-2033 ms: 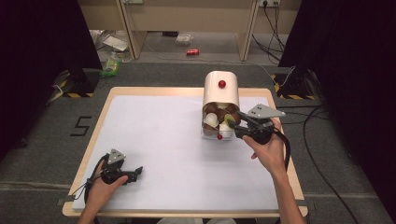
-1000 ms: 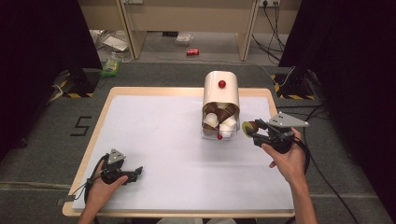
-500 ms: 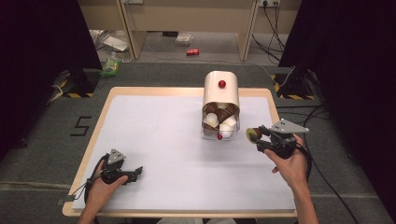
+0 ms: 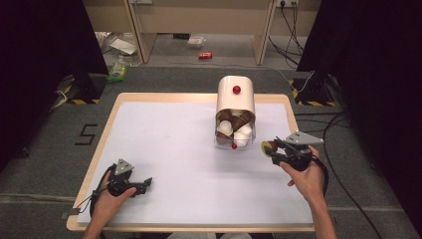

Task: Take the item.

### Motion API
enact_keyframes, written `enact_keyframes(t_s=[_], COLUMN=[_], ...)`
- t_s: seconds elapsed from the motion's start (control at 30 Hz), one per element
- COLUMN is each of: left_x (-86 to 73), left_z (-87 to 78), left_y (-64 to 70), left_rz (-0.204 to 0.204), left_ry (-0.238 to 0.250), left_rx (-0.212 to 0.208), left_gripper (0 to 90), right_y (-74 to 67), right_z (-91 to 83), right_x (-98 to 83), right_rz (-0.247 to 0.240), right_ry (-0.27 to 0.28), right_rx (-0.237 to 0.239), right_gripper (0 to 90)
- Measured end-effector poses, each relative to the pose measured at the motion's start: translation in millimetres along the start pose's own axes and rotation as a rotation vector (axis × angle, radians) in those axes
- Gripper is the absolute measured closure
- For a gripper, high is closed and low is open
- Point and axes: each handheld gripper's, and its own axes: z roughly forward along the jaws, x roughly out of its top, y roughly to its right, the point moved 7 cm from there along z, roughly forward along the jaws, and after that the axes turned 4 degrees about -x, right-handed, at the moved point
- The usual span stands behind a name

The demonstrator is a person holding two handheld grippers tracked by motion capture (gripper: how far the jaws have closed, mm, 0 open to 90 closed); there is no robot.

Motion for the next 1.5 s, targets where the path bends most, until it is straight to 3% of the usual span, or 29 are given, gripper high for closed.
enact_keyframes(t_s=[0.37,1.5], left_x=[0.0,0.0], left_z=[0.0,0.0], left_y=[0.0,0.0], left_rz=[0.0,-0.001], left_ry=[0.0,0.0], left_rx=[0.0,0.0], left_gripper=[9.7,9.7], right_y=[2.8,6.9], right_z=[17.9,50.6], right_x=[-14.5,-50.6], right_rz=[0.003,0.017], right_ry=[-0.031,-0.134], right_rx=[-0.001,0.002], right_gripper=[53.1,52.9])
